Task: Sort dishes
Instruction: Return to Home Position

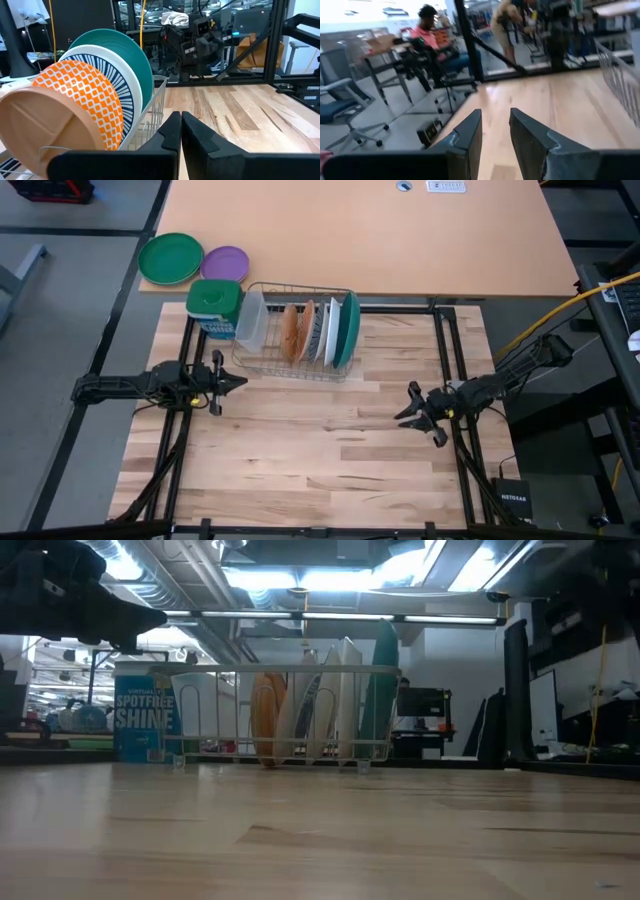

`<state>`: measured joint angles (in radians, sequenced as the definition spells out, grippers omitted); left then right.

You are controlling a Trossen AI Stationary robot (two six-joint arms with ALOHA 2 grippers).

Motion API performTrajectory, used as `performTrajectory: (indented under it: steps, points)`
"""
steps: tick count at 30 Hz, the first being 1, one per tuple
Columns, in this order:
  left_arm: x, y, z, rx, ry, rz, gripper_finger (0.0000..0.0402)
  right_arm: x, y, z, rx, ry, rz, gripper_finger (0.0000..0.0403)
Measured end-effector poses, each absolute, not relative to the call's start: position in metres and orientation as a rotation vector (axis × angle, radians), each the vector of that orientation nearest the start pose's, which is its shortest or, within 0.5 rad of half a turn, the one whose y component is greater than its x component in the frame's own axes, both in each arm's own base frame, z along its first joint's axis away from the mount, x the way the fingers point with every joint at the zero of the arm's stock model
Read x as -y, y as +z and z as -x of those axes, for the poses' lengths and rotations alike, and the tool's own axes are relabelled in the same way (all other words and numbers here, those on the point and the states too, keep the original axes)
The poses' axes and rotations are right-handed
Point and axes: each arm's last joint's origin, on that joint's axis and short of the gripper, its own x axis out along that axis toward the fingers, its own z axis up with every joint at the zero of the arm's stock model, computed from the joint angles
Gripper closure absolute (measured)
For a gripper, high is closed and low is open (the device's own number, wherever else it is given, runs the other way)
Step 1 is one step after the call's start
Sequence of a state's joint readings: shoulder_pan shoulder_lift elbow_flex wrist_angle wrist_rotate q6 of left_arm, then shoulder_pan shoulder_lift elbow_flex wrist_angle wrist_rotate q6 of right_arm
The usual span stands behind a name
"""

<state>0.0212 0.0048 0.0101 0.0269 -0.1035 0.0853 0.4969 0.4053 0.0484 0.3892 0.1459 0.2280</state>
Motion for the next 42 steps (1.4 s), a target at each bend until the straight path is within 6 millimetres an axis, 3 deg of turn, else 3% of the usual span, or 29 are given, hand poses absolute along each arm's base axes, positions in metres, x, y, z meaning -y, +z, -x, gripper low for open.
performTrajectory:
  steps: [6, 20, 31, 42]
  points:
    - [-0.005, 0.169, -0.097, 0.027, 0.126, -0.084, 0.0395, -0.052, 0.191, -0.105, 0.013, 0.352, -0.181, 0.0299]
    - [-0.005, 0.169, -0.097, 0.027, 0.126, -0.084, 0.0394, -0.04, 0.187, -0.083, 0.002, 0.361, -0.173, 0.0299]
    - [-0.005, 0.169, -0.097, 0.026, 0.126, -0.084, 0.0394, -0.038, 0.174, -0.082, -0.141, 0.298, -0.113, 0.0299]
    - [-0.005, 0.169, -0.097, 0.026, 0.126, -0.084, 0.0394, -0.038, 0.173, -0.083, -0.15, 0.291, -0.105, 0.0299]
